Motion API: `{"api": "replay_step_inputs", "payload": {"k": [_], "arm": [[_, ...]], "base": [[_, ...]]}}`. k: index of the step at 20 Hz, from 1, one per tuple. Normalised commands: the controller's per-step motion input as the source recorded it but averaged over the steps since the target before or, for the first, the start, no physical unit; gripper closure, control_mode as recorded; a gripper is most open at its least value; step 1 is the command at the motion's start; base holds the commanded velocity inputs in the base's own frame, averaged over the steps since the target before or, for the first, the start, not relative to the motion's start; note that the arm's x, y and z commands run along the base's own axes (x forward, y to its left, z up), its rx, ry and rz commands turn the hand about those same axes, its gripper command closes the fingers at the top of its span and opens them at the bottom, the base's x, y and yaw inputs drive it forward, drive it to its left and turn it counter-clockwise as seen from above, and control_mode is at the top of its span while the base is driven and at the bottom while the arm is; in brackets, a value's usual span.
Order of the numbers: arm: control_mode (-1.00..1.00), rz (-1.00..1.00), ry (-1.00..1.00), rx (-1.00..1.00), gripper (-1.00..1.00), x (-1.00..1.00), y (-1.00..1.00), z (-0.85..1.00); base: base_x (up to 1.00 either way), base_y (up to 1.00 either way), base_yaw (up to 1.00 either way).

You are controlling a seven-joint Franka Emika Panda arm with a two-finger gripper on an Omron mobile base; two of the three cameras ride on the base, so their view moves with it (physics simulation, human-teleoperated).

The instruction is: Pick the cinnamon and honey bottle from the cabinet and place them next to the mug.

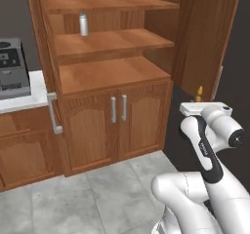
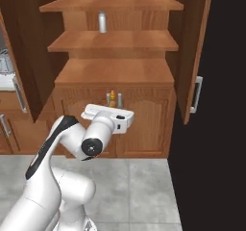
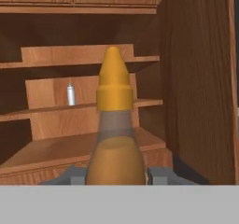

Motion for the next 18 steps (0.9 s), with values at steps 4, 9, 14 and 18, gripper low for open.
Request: {"api": "replay_step_inputs", "payload": {"k": [4, 9, 14, 18], "arm": [[1.0, 0.0, 0.0, 0.0, 1.0, 0.0, 0.0, 0.0], [1.0, 0.0, 0.0, 0.0, 1.0, 0.0, 0.0, 0.0], [1.0, 0.0, 0.0, 0.0, 1.0, 0.0, 0.0, 0.0], [1.0, 0.0, 0.0, 0.0, 1.0, 0.0, 0.0, 0.0]], "base": [[-1.0, 0.47, 0.05], [-1.0, 0.54, 0.06], [-0.81, 0.65, 0.04], [-0.48, 0.86, 0.0]]}}
